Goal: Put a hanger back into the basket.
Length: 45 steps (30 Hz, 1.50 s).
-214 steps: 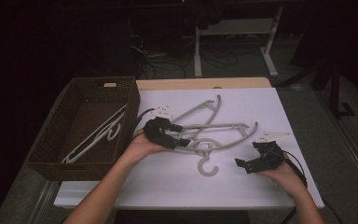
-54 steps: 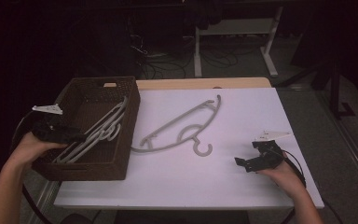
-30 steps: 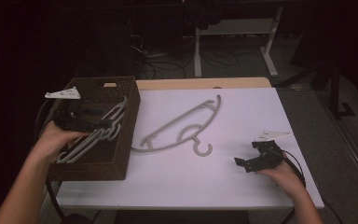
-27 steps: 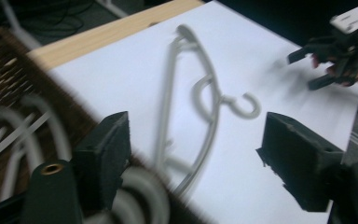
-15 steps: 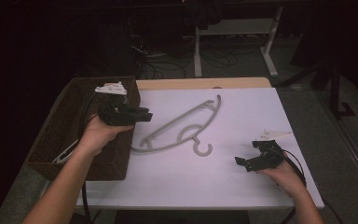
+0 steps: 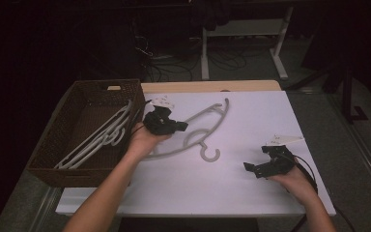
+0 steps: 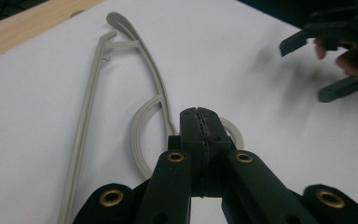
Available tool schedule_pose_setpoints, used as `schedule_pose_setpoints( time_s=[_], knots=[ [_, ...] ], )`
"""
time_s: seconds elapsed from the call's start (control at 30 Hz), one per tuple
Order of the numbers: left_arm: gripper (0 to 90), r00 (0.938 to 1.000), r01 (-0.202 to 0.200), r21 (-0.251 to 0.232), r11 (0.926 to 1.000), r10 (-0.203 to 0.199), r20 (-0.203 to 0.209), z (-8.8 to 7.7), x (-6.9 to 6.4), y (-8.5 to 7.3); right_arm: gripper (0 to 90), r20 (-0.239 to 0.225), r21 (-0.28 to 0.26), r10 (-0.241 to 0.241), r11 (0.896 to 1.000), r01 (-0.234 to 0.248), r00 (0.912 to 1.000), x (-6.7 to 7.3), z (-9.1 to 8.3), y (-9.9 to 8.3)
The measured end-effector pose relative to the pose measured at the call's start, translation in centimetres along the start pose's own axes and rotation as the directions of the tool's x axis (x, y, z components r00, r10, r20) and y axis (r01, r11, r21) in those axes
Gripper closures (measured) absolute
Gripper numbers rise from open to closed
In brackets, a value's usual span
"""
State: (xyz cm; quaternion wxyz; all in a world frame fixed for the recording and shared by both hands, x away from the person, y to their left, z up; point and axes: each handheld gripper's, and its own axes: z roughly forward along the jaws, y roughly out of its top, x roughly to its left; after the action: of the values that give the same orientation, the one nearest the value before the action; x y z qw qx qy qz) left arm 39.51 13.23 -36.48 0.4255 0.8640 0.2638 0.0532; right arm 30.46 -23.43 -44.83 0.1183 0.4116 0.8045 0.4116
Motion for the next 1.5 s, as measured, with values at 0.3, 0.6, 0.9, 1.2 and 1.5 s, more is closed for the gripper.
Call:
schedule_pose_setpoints(
  time_s=[0.3,0.6,0.9,1.2,1.5],
  knots=[
    [90.0,0.9996,-0.008,0.080,0.9968,0.010,-0.027,6.6,1.4,-1.1,0.0,-0.002,0.001,0.000,1.000,0.000,1.0000,0.0,0.0,0.0],
    [90.0,0.9973,-0.037,0.132,0.9905,0.045,-0.058,10.8,2.3,-1.4,0.0,-0.003,0.001,-0.006,1.000,0.006,1.0000,0.1,0.1,0.0],
    [90.0,0.9970,-0.067,0.168,0.9835,0.072,-0.028,12.1,1.5,-1.6,0.0,-0.005,-0.005,-0.004,1.000,0.004,1.0000,0.0,-0.1,0.0],
    [90.0,0.9819,-0.173,0.186,0.9673,0.154,0.110,12.6,-2.6,-1.8,0.0,-0.005,-0.003,-0.005,1.000,0.005,1.0000,0.1,-0.1,0.0],
    [90.0,0.9641,-0.219,0.184,0.9583,0.183,0.193,12.6,-5.8,-2.5,0.0,-0.004,0.000,-0.008,1.000,0.008,1.0000,0.1,0.0,0.0]
  ],
)
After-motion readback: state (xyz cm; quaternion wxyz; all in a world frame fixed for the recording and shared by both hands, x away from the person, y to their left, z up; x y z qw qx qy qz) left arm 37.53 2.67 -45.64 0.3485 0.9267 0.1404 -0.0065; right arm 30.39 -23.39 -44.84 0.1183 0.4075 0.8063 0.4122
